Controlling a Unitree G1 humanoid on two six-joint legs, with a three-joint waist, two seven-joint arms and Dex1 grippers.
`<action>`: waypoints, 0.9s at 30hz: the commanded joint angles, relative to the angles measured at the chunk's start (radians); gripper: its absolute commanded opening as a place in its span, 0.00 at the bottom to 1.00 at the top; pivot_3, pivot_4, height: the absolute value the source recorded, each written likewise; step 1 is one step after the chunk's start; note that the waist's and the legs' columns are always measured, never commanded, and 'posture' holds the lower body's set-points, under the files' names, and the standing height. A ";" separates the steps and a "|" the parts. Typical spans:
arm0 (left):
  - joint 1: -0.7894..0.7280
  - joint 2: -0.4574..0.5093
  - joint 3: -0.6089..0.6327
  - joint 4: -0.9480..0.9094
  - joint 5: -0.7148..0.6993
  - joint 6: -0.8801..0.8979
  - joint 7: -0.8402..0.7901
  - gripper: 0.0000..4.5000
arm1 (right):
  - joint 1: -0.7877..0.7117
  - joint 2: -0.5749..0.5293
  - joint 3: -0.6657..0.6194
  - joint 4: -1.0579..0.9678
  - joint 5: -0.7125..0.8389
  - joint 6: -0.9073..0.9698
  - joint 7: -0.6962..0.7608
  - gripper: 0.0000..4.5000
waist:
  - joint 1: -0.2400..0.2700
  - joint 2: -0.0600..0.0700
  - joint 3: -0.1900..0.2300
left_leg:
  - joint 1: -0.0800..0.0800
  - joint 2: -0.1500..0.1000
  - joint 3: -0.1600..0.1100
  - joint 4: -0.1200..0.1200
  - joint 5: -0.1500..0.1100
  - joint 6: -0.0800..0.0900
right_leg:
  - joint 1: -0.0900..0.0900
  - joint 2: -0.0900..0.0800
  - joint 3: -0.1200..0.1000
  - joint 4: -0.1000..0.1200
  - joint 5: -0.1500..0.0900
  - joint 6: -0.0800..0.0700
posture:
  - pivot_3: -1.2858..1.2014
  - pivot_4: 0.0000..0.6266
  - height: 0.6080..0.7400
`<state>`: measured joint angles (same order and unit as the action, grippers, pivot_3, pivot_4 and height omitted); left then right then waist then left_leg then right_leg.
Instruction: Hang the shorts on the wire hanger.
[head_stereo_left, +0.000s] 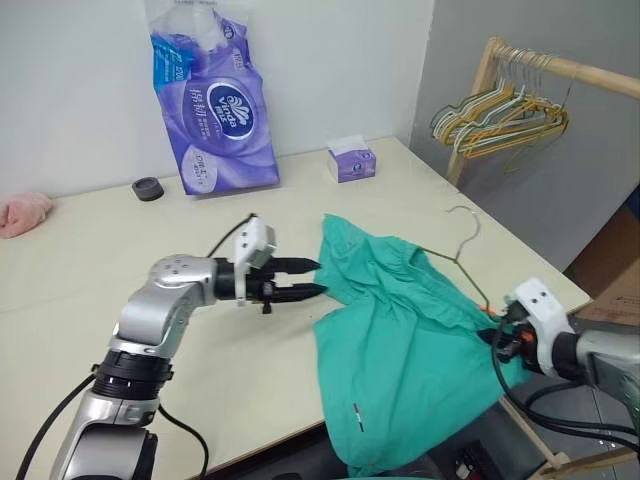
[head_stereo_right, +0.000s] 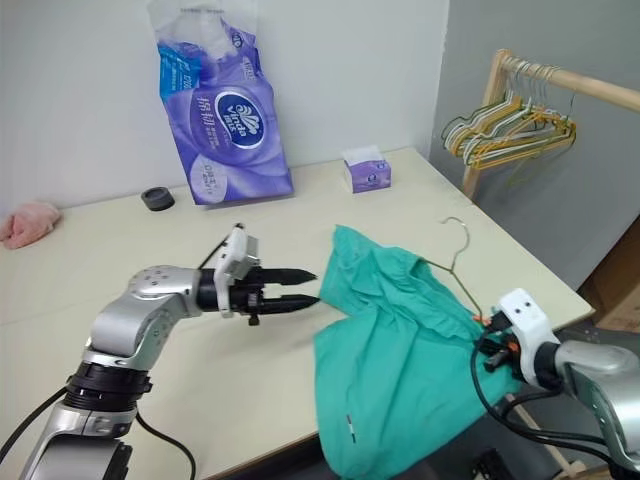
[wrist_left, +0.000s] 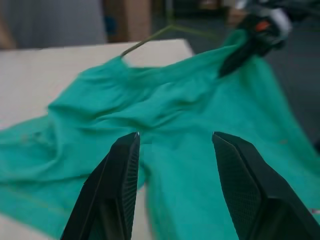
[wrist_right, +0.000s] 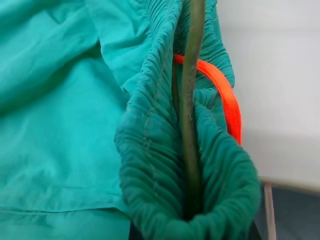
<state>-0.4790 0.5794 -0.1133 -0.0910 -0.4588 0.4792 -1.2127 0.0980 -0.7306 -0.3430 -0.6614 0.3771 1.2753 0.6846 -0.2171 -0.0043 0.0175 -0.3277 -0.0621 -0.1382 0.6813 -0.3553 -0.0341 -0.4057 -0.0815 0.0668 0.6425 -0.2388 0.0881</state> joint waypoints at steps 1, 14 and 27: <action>-0.073 -0.084 -0.050 -0.013 0.017 -0.018 0.052 0.54 | 0.019 0.066 -0.147 -0.090 0.011 0.106 -0.075 0.00 | -0.001 -0.002 -0.001 | 0.000 0.000 0.000 0.000 0.000 0.000 | 0.000 0.000 0.000 -0.001 0.000 0.000 | 0.35 0.01 1.00; -0.228 -0.351 -0.179 0.134 0.214 -0.239 0.214 0.54 | -0.092 -0.036 -0.512 0.024 0.054 0.339 -0.221 0.00 | -0.057 0.006 0.000 | 0.000 0.002 0.004 0.000 -0.005 0.005 | 0.007 0.003 0.003 -0.014 0.003 0.004 | 0.32 0.04 1.00; -0.435 -0.492 -0.177 0.264 0.294 -0.278 0.341 0.54 | -0.651 -0.333 -0.282 0.598 -0.026 0.278 -0.379 0.00 | -0.144 0.020 0.013 | 0.009 -0.002 0.008 -0.002 -0.011 0.016 | 0.020 -0.002 0.005 -0.017 -0.006 0.016 | 0.34 0.07 1.00</action>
<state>-0.8815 0.0916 -0.3016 0.1824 -0.1704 0.2152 -0.8835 -0.5106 -1.0297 -0.6605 -0.1009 0.3655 1.5981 0.3047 -0.3612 0.0157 0.0305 -0.3180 -0.0654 -0.1296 0.6798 -0.3667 -0.0180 -0.3853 -0.0844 0.0719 0.6259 -0.2455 0.1046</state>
